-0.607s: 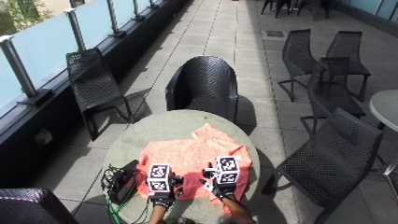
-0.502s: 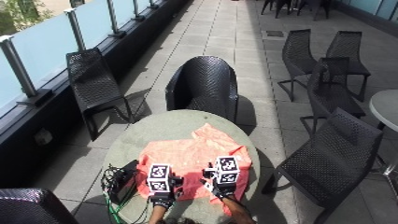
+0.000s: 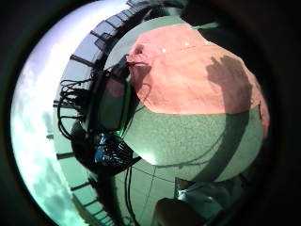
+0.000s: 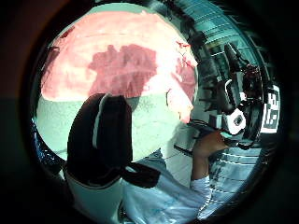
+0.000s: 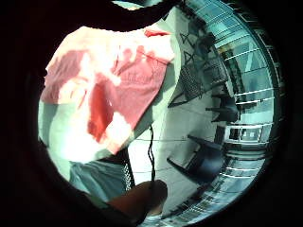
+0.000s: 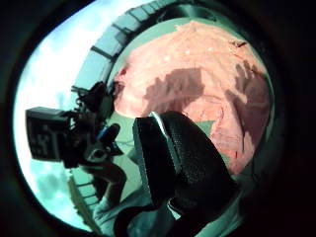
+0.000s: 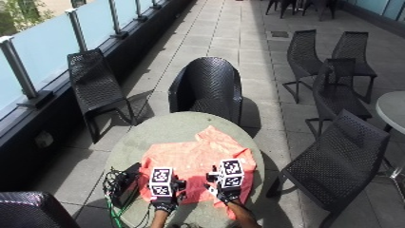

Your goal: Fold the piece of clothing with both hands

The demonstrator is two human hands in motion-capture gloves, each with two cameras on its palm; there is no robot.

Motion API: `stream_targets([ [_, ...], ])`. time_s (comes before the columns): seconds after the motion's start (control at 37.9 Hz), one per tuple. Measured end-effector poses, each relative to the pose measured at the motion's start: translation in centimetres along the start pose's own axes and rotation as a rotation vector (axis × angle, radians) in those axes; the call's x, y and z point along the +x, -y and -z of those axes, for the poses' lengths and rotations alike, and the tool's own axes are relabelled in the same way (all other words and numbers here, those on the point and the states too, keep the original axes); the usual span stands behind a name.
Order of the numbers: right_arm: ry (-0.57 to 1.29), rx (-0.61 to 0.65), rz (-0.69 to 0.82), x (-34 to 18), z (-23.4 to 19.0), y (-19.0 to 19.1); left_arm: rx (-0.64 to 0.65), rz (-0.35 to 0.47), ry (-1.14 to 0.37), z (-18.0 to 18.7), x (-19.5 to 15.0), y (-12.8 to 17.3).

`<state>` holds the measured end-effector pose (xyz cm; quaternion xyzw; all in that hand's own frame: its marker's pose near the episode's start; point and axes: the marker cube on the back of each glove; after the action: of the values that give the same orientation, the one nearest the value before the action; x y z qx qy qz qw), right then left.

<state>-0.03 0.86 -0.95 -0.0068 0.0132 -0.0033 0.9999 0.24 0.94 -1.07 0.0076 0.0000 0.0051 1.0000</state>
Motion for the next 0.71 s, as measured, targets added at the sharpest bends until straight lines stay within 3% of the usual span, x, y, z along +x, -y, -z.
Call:
stream_targets([
  [0.26, -0.065, -0.079, -0.012, 1.4, -3.4, -0.2, 0.067, 0.028, 0.05, -3.3, -2.3, 0.6],
  [0.55, -0.11, -0.242, -0.078, 3.8, -9.8, 1.3, -0.09, 0.045, 0.04, -10.2, -4.9, 3.1],
  [0.63, -0.06, -0.295, -0.086, 3.4, -8.3, -0.1, -0.136, 0.021, -0.003, -12.0, -5.3, 3.8],
  [0.71, 0.039, -0.311, -0.059, 2.3, -5.5, -2.0, -0.095, 0.005, 0.002, -12.8, -5.5, 4.5],
])
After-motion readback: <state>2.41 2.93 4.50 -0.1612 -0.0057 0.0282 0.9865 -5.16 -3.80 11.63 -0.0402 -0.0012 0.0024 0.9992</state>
